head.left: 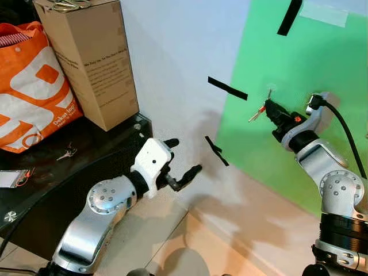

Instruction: Hang keys on a hook

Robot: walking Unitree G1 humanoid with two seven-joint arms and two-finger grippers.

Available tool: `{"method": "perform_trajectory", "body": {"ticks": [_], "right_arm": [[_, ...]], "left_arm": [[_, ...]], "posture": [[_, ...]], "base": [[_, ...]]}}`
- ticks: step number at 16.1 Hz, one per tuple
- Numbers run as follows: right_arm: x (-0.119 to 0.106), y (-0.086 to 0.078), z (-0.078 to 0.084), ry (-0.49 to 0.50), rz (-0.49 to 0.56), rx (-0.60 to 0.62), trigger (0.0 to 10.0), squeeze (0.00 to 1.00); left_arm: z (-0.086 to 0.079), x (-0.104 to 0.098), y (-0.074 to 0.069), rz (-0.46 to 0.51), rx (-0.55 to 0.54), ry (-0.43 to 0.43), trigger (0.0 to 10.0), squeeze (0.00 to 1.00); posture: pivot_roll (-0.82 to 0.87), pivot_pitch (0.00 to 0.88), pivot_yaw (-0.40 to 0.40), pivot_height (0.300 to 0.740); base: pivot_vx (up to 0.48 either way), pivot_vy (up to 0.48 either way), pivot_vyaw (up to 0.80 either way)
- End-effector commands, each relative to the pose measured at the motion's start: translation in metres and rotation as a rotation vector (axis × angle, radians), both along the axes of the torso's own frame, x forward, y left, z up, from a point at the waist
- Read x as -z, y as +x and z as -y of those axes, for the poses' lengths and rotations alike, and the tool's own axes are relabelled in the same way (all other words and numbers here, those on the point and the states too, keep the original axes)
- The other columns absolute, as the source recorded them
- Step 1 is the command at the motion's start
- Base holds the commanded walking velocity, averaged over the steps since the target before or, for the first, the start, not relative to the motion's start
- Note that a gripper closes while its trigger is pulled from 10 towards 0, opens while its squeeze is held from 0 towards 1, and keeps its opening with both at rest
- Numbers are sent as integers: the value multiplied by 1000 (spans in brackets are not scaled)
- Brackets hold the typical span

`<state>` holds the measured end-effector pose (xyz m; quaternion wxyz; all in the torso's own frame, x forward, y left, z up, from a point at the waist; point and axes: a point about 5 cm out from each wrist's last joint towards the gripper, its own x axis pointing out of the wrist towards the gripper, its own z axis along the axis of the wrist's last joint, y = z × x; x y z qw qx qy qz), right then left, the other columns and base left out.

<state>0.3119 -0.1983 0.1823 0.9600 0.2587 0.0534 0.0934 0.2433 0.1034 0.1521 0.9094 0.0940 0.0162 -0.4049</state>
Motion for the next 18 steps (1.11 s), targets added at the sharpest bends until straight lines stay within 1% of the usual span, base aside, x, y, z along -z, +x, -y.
{"method": "perform_trajectory", "body": {"ticks": [1,3,7,8,9,12,14,16,17,18], "right_arm": [[9,-2,1,-14,-42,7,10000,0],[9,-2,1,-17,-40,7,10000,0],[8,-1,1,-20,-37,6,10000,0],[8,-1,0,-20,-33,1,10000,933],[8,-1,0,-20,-32,-1,10000,1000],[9,-2,0,-36,-39,1,10000,1000],[13,-4,0,-73,-54,-6,10000,1000],[20,-11,-4,-120,-78,-46,10000,1000],[23,-14,-5,-157,-82,-58,10000,1000],[28,-20,-11,-259,-73,-92,10000,1000]], "left_arm": [[2,-13,0,44,20,-49,10000,525],[4,-17,-2,50,35,-74,10000,525],[5,-18,-2,49,45,-96,10000,525],[5,-18,-2,48,46,-102,10000,525],[5,-18,-2,48,45,-103,10000,525],[3,-18,-2,43,41,-97,10000,525],[1,-16,-2,37,22,-75,10000,525],[-2,-13,-1,30,-15,-43,10000,525],[-4,-11,-1,31,-40,-31,10000,525],[-10,-5,2,37,-117,-18,10000,525]], "posture": [[13,0,-20,740],[12,0,-19,740],[12,0,-19,740],[11,0,-19,740],[11,0,-19,740],[11,0,-19,740],[10,0,-19,740],[7,0,-19,740],[6,0,-19,740],[2,0,-19,740]], "base": [[0,0,0],[0,0,0],[0,0,0],[0,0,0],[0,0,0],[0,0,0],[0,0,0],[0,0,0],[0,0,0],[0,0,0]]}}
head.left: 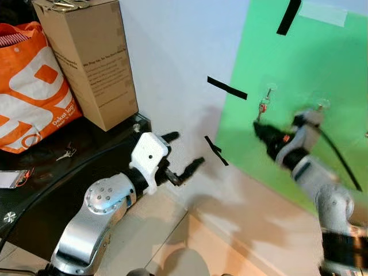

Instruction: Hang keys on a hook

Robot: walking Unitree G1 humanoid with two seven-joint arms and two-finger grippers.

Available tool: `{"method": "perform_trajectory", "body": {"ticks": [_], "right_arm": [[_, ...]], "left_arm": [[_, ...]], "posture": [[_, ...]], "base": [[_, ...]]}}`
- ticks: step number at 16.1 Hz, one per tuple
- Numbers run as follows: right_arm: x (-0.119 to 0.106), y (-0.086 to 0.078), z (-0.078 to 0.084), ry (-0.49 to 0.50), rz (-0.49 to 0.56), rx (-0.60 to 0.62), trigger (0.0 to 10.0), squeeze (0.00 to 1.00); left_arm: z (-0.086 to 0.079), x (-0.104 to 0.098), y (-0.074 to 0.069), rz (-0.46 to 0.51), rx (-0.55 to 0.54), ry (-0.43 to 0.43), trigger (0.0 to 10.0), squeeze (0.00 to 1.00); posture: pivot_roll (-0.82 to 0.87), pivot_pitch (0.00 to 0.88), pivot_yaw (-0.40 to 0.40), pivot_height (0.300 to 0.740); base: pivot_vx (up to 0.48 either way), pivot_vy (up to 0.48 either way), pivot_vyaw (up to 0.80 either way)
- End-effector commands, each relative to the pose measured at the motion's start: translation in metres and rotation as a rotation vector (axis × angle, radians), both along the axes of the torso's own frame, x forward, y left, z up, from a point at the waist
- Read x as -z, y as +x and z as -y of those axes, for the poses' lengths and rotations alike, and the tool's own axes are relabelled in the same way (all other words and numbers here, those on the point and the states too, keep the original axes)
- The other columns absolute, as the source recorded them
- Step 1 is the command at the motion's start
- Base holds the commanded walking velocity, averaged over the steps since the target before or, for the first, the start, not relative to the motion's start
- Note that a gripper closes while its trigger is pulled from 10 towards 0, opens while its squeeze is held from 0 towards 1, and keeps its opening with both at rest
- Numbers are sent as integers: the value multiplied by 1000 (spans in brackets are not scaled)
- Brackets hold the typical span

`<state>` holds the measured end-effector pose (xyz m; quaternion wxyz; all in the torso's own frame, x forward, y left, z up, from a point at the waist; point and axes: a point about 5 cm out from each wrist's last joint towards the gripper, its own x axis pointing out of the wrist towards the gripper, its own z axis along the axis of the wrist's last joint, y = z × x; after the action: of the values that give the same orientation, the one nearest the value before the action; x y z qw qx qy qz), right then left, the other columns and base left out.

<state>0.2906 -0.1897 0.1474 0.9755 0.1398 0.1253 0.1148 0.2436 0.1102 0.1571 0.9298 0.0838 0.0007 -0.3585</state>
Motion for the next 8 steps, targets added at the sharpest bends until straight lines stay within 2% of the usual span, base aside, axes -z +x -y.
{"method": "perform_trajectory", "body": {"ticks": [1,2,4,6,8], "right_arm": [[1,-8,-12,-98,37,-73,10000,1000],[7,-17,-22,-174,57,-129,10000,1000],[4,-25,-33,-197,193,-130,10000,1000],[7,-27,-46,-188,210,-129,10000,1000],[14,-27,-54,-180,200,-140,10000,1000]], "left_arm": [[-15,12,1,-22,-150,17,10000,518],[-24,22,-3,-47,-230,11,10000,514],[-31,34,-9,-63,-297,40,10000,514],[-36,44,-15,-80,-399,5,10000,510],[-37,47,-15,-48,-433,36,10000,514]], "posture": [[3,0,-21,740],[2,0,-25,740],[11,0,-33,740],[16,0,-43,740],[21,0,-45,740]], "base": [[0,0,0],[0,0,0],[0,0,800],[0,0,784],[0,0,800]]}}
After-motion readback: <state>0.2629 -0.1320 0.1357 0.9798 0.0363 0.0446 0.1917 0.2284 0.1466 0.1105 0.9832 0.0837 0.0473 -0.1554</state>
